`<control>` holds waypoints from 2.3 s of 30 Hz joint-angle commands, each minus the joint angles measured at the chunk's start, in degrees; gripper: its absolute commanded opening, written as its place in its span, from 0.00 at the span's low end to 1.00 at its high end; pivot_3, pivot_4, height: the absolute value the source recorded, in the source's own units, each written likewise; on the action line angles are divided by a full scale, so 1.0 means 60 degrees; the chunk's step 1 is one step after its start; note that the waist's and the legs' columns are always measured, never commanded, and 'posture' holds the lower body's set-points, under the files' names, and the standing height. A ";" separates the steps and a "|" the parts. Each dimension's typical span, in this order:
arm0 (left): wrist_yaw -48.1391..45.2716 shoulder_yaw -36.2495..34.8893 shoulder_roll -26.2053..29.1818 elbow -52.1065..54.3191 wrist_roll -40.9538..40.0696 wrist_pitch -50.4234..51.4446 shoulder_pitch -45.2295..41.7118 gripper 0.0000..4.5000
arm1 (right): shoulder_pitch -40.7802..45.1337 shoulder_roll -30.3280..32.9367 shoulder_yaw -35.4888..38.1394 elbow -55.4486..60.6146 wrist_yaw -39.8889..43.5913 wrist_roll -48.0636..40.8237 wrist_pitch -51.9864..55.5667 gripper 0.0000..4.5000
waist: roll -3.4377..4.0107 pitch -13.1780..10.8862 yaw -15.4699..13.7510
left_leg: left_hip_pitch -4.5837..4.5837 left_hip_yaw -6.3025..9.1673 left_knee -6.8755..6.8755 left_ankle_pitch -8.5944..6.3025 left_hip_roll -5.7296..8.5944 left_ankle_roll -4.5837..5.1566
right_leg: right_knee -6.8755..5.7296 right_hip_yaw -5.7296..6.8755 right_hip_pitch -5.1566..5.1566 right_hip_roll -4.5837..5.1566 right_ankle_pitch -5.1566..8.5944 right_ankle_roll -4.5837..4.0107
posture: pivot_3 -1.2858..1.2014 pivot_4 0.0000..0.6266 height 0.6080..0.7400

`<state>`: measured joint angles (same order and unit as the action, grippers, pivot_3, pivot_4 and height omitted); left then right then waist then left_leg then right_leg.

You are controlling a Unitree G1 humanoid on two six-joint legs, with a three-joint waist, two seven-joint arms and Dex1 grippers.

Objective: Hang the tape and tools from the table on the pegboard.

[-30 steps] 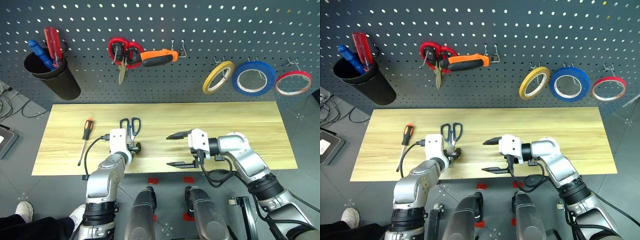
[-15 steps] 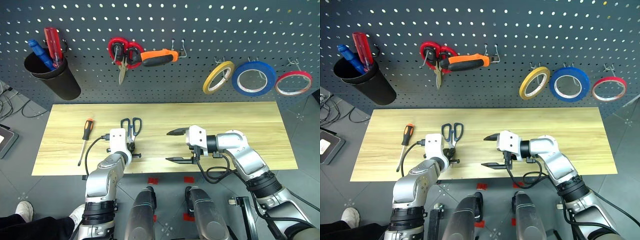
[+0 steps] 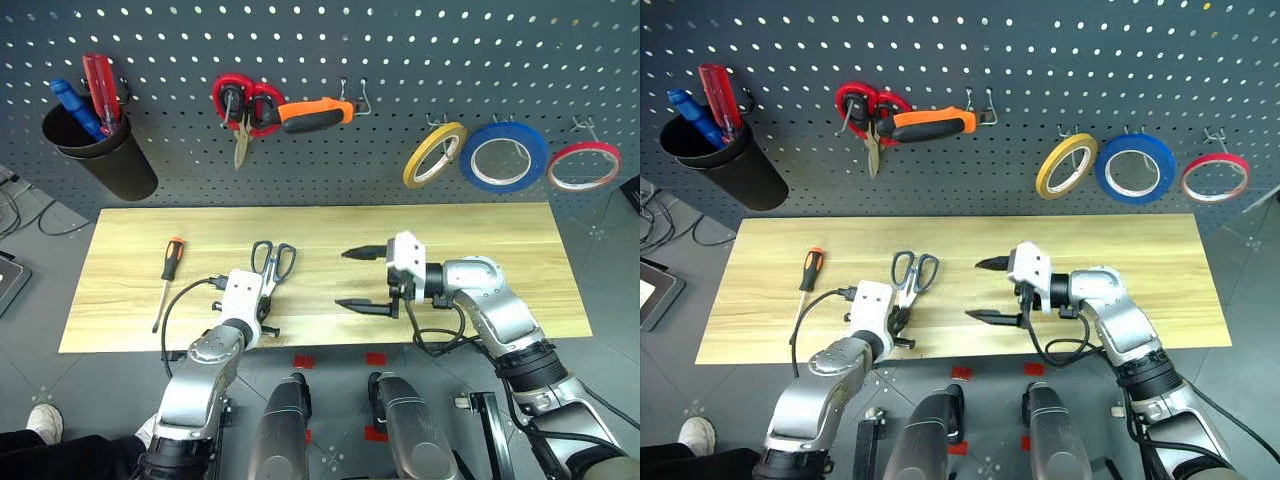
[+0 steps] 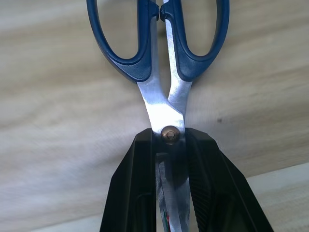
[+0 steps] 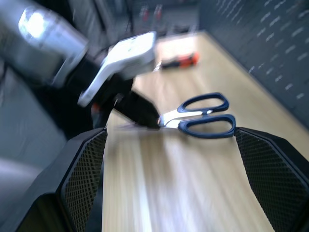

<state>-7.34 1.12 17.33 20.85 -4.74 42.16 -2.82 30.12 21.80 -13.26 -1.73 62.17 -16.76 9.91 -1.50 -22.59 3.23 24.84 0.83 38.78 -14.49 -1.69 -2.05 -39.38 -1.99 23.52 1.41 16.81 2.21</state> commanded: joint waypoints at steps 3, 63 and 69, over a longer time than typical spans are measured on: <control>-0.0195 0.0544 0.0733 0.2081 0.0917 -0.1551 0.1052 0.12 | -0.0105 -0.0130 0.1244 0.0962 -0.0021 -0.1875 0.1021 1.00 | -0.0006 0.0224 0.0004 | 0.0011 -0.0003 -0.0008 0.0001 0.0004 -0.0003 | 0.0016 -0.0001 0.0005 0.0003 0.0000 -0.0001 | 0.48 0.38 1.00; -0.0009 -0.0698 -0.0384 0.0876 0.1642 -0.4453 0.0090 0.62 | 0.0103 -0.0339 0.2083 0.1771 -0.1375 -0.3111 0.2212 1.00 | -0.0017 0.1344 0.0000 | 0.0008 -0.0030 -0.0006 -0.0030 0.0006 0.0057 | 0.0035 -0.0020 -0.0004 -0.0012 -0.0003 -0.0006 | 0.47 0.31 1.00; 0.0058 -0.0760 -0.0552 0.0944 0.1555 -0.4172 0.0390 0.99 | 0.0066 -0.0333 0.2068 0.1841 -0.1331 -0.3160 0.2238 1.00 | -0.0017 0.1344 0.0003 | 0.0007 -0.0031 -0.0004 -0.0035 0.0005 0.0066 | 0.0030 -0.0022 -0.0004 -0.0012 -0.0003 -0.0006 | 0.47 0.33 1.00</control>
<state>-7.57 -2.79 14.44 24.82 4.71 17.11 -1.22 30.11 19.76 -1.30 7.22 53.75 -34.97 24.08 -1.60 -14.53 3.24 24.88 0.65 38.76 -14.70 -1.66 -1.64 -39.20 -2.12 23.50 1.34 16.79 2.18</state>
